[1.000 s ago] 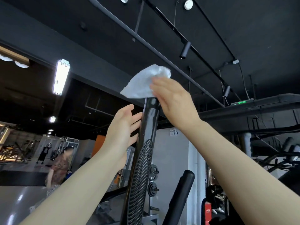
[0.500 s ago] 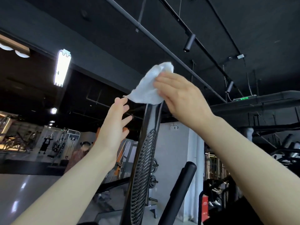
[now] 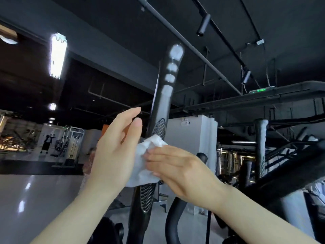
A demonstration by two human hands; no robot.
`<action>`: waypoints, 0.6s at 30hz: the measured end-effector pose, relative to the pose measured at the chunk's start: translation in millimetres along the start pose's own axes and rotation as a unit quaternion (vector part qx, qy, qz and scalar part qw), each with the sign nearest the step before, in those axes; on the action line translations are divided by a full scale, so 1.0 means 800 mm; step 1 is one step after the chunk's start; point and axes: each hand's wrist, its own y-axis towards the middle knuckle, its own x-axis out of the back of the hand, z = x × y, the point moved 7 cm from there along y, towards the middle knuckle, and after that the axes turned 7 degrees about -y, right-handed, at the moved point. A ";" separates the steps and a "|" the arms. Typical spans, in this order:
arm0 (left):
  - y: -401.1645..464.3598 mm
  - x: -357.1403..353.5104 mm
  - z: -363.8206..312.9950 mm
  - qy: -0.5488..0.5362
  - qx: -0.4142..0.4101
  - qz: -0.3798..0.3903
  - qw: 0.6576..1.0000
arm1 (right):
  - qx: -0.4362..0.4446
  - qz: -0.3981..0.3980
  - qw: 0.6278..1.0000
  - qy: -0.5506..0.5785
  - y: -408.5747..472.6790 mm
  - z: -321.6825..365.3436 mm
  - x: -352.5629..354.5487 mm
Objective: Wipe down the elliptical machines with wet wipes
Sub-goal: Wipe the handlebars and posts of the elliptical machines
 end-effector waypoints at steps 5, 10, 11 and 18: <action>-0.054 -0.052 -0.019 0.089 -0.136 0.111 0.981 | -0.136 -0.035 0.988 0.063 -0.034 -0.023 0.064; -0.088 -0.125 -0.016 0.023 -0.135 0.208 0.968 | -0.243 -0.045 0.966 0.074 -0.089 -0.029 0.129; -0.092 -0.136 -0.016 -0.004 -0.128 0.219 0.967 | -0.266 -0.050 0.960 0.071 -0.104 -0.027 0.142; -0.191 -0.229 -0.002 -0.283 0.060 0.288 0.913 | -0.434 -0.023 0.900 0.046 -0.202 0.029 0.230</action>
